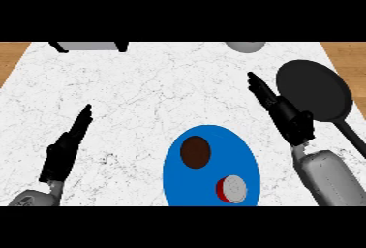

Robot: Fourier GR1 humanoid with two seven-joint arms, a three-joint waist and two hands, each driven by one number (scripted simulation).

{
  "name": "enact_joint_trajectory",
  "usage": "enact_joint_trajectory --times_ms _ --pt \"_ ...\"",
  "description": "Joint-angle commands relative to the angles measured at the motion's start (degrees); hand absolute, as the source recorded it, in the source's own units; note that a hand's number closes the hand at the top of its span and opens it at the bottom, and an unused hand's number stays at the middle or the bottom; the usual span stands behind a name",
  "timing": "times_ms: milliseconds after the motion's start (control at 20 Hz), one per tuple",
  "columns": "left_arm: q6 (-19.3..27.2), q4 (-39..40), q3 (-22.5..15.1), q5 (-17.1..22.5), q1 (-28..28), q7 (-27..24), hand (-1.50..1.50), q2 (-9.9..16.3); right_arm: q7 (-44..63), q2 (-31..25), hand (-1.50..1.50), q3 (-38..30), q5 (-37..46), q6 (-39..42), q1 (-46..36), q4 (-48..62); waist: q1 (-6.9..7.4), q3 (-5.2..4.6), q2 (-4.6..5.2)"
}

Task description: Pick the can from the plate and place it in the pan

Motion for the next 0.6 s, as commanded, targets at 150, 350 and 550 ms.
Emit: enact_joint_trajectory --times_ms 150,350,550 --pt "-0.2 -3.7 5.5 5.7 -3.4 2.9 0.00 -1.7 -3.8 3.6 1.50 -1.5 -13.2 13.5 -5.5 -7.5 2.11 0.00 0.59" --pt "0.4 -8.5 8.4 11.0 -2.6 8.1 0.00 -3.0 -8.9 -9.1 1.50 -4.1 -5.7 17.6 1.2 -11.4 0.43 -0.01 0.34" --pt "2.8 -7.1 8.3 9.9 -5.1 8.7 0.00 -5.0 -24.6 -15.2 -1.50 -7.4 -0.5 21.4 11.4 -16.6 -0.83 0.03 0.57"
